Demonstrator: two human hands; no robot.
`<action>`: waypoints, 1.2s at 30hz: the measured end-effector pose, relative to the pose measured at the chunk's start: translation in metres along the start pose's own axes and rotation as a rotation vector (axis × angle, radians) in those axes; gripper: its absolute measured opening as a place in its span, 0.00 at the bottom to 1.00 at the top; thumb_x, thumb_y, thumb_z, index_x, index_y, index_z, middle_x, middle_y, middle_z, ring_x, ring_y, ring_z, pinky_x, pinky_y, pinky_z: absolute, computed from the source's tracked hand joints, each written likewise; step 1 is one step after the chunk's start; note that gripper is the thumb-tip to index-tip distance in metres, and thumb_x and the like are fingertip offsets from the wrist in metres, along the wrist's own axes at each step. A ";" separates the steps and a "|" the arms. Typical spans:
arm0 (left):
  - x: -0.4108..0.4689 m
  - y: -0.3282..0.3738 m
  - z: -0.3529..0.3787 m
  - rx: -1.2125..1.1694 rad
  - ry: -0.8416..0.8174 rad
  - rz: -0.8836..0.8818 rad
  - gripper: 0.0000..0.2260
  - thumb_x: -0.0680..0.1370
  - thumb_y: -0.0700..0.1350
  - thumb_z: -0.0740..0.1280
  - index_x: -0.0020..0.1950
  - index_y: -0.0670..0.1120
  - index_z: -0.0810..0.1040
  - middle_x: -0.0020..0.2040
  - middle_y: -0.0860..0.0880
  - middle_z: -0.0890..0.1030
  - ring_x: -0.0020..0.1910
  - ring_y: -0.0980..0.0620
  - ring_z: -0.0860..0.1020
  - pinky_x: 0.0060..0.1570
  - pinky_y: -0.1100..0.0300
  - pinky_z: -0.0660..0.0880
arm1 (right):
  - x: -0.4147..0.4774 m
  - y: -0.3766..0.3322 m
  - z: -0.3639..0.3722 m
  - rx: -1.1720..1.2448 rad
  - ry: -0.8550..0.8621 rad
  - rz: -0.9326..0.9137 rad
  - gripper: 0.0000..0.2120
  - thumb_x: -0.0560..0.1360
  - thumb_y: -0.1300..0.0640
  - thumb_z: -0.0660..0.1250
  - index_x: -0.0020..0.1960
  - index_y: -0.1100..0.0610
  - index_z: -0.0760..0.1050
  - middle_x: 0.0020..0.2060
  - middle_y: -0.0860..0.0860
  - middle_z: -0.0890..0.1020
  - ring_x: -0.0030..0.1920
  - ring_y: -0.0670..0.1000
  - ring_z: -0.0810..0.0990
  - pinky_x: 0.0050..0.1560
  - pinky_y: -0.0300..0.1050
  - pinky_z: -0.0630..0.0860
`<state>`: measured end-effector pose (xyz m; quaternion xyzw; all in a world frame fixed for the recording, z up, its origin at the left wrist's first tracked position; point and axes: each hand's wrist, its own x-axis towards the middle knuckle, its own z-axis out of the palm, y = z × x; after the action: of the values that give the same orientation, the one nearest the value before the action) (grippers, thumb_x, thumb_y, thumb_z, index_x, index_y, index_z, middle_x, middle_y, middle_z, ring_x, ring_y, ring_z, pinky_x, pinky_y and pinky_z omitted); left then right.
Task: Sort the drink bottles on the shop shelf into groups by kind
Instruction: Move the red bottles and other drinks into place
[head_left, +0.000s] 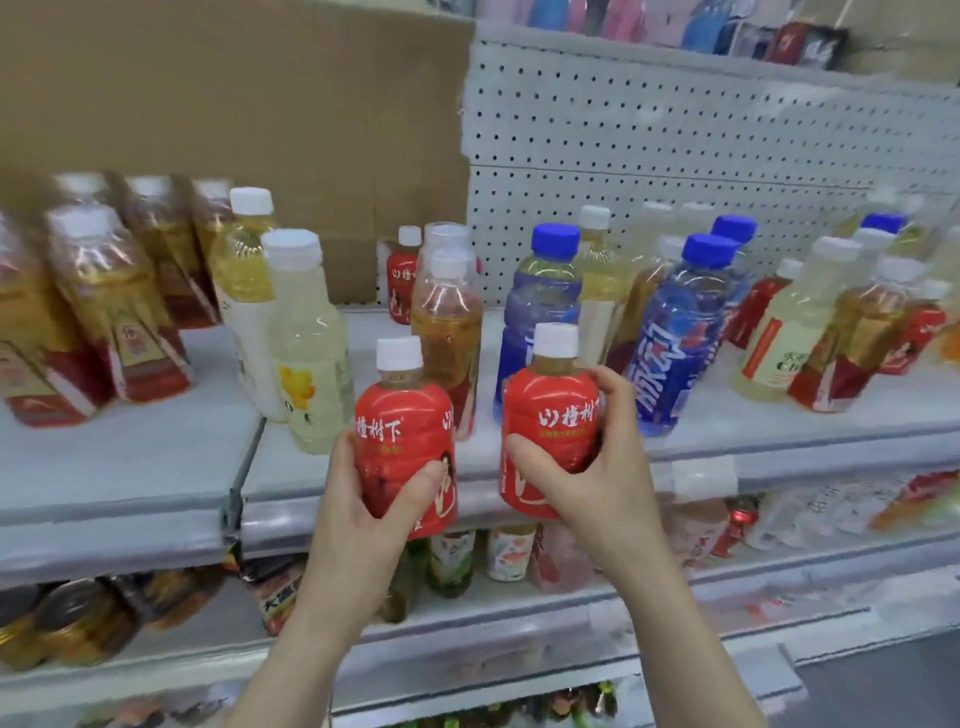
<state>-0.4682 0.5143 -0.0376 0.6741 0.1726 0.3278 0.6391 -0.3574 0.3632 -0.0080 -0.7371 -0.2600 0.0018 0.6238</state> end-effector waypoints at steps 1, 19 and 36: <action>-0.002 -0.001 -0.002 0.000 0.049 0.006 0.26 0.62 0.65 0.71 0.59 0.68 0.71 0.53 0.63 0.81 0.52 0.62 0.81 0.51 0.60 0.77 | 0.005 -0.001 0.004 0.006 -0.048 -0.016 0.34 0.66 0.49 0.81 0.61 0.33 0.63 0.53 0.35 0.78 0.49 0.38 0.82 0.44 0.36 0.81; -0.060 0.008 -0.067 0.062 0.519 -0.028 0.28 0.57 0.66 0.71 0.56 0.64 0.72 0.53 0.52 0.80 0.52 0.55 0.80 0.47 0.60 0.75 | 0.022 -0.022 0.117 -0.332 -0.276 -0.262 0.38 0.75 0.49 0.74 0.76 0.48 0.55 0.71 0.47 0.63 0.67 0.47 0.71 0.63 0.39 0.67; -0.034 0.003 -0.111 0.048 0.279 -0.058 0.31 0.57 0.68 0.71 0.58 0.63 0.72 0.53 0.53 0.81 0.50 0.58 0.81 0.49 0.53 0.79 | 0.021 0.003 0.153 -0.943 0.110 -0.410 0.44 0.64 0.58 0.83 0.74 0.53 0.65 0.68 0.61 0.75 0.63 0.61 0.77 0.48 0.51 0.83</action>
<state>-0.5671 0.5744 -0.0457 0.6317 0.2870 0.3956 0.6017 -0.3882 0.5117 -0.0384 -0.8710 -0.3386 -0.2766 0.2241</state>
